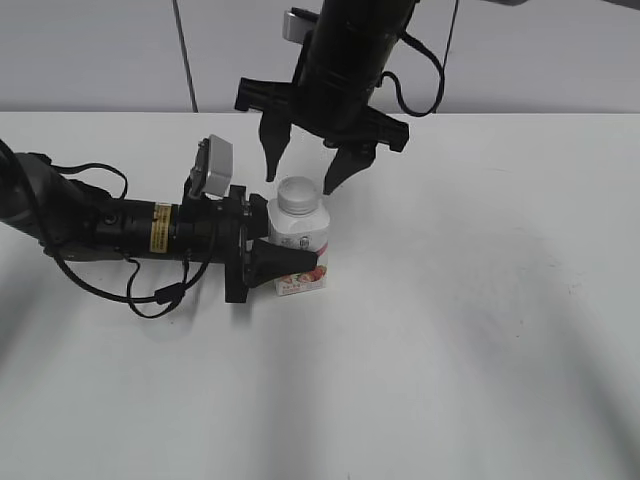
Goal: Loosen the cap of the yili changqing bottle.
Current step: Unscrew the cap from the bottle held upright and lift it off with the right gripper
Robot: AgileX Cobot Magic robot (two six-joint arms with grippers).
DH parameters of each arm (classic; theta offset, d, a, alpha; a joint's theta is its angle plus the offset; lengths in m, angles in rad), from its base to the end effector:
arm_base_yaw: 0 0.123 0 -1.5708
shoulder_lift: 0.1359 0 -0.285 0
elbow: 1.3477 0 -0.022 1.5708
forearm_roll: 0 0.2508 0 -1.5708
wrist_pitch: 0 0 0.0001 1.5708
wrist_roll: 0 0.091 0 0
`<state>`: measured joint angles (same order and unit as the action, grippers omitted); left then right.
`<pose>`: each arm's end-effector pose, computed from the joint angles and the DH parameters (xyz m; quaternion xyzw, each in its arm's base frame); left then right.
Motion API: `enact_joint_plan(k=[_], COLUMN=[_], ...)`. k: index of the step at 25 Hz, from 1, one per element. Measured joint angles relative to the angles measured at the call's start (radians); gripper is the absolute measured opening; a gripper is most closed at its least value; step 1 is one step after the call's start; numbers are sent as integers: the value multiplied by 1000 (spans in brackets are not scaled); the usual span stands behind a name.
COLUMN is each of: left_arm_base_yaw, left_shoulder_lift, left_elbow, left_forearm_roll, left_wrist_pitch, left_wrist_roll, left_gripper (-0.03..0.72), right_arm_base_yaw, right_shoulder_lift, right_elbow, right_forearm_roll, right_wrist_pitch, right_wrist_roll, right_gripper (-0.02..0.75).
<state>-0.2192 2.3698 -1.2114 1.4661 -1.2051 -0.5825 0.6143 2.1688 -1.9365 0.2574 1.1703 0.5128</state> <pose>0.3644 -0.1677 0.0583 0.5292 0.5945 -0.4312 0.4249 0.3681 0.2858 0.2348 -0.0154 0.9841 0.1719 0.0407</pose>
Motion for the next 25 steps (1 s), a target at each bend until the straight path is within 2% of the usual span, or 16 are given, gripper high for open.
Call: enact_joint_plan(k=[25], left_arm_base_yaw=[0], left_shoulder_lift=[0], left_elbow=[0], left_forearm_roll=[5], left_wrist_pitch=[-2], left_wrist_roll=[0], left_gripper=[397], right_arm_base_yaw=[0], right_shoulder_lift=[54], right_elbow=[0], right_forearm_roll=[-6], right_wrist_pitch=[-41], right_wrist_roll=[-19], right_gripper=[497])
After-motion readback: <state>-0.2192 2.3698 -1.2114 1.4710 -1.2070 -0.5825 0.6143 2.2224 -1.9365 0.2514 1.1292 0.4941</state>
